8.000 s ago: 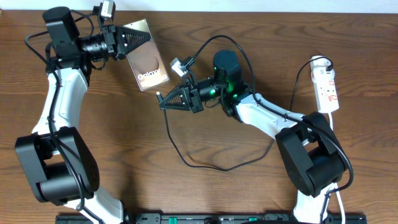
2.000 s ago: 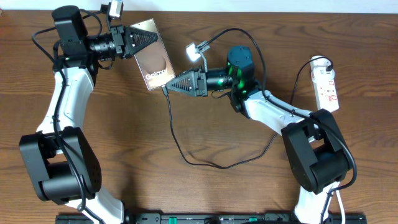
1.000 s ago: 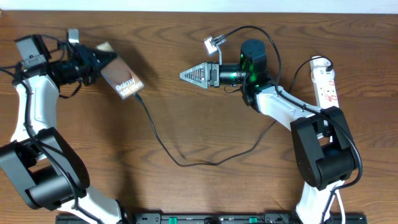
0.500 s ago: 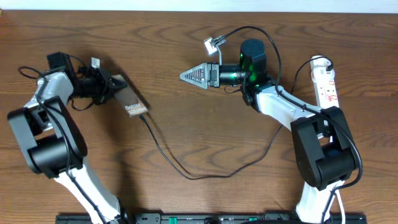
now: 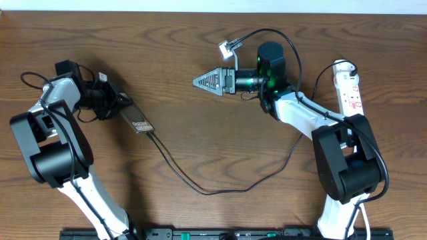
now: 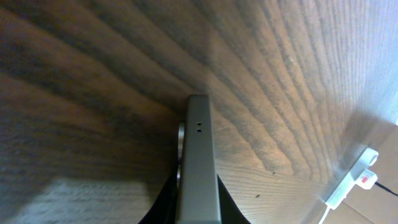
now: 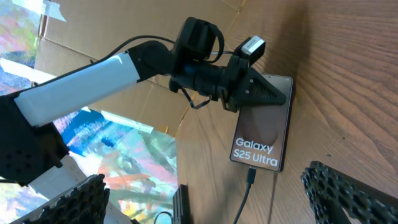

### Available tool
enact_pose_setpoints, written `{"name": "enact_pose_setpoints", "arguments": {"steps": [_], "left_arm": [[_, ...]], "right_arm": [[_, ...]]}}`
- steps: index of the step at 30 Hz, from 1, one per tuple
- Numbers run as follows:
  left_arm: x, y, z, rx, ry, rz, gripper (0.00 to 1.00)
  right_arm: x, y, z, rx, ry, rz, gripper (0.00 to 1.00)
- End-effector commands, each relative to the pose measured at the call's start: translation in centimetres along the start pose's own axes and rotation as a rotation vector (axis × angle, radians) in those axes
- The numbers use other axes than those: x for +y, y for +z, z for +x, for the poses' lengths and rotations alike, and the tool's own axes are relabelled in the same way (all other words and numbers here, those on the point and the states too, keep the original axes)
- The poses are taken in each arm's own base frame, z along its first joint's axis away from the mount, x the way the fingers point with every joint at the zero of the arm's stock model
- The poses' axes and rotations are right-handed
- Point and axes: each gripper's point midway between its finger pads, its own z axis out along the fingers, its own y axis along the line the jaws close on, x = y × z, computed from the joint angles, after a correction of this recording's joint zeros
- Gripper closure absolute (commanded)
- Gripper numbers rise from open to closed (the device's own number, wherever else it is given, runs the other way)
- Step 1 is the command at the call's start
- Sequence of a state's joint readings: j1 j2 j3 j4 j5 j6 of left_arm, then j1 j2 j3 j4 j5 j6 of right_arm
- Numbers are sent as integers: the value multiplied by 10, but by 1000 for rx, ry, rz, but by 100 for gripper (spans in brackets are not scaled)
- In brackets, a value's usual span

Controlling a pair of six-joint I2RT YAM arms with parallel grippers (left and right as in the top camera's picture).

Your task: Plug charger to phone and switch on socket

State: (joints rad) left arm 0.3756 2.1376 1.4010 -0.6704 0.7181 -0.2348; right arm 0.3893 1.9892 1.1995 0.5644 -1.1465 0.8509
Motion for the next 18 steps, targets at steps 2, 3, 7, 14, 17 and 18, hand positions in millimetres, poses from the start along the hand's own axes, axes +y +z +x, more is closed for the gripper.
{"name": "enact_pose_setpoints", "arguments": {"steps": [2, 3, 7, 14, 17, 18], "left_arm": [[11, -2, -2, -17, 4, -94, 93], [10, -1, 0, -12, 6, -95, 92], [6, 3, 3, -3, 20, -97, 90], [0, 8, 8, 11, 36, -99, 66], [0, 8, 9, 16, 33, -101, 60], [0, 8, 10, 19, 31, -102, 55]], "right_arm": [[6, 0, -7, -13, -43, -1, 1], [6, 0, -7, -12, -43, -2, 1], [6, 1, -7, -11, -42, -3, 1], [6, 1, -7, -10, -42, -3, 1], [6, 1, -7, -10, -42, -3, 1], [6, 1, -7, -10, -42, -3, 1]]}}
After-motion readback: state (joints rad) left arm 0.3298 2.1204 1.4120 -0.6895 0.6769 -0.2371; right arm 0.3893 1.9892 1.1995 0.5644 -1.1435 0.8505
